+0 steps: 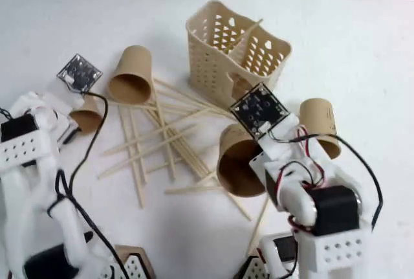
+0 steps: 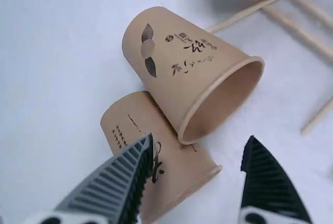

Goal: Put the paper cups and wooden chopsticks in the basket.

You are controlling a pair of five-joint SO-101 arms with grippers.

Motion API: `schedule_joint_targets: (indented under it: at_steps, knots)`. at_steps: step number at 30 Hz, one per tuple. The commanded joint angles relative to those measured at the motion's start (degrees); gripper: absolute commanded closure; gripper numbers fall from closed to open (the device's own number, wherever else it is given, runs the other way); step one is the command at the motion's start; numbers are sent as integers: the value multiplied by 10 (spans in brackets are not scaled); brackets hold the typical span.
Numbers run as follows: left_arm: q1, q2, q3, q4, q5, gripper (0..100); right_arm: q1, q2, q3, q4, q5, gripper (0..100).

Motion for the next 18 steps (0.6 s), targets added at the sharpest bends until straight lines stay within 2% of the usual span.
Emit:
schedule_joint_targets:
  at_steps: [1,4,10,18]
  knots:
    - [-2,28,-25,-48,-5,725,5,-2,-71,5,-5,979]
    - [-2,53,-25,-77,-1,733,6,-1,-112,1,-20,979]
    - [5,96,-25,-135,-1,877,6,7,-162,-50,-82,979]
    - [17,139,-27,-151,-1,976,7,131,-271,-95,-177,979]
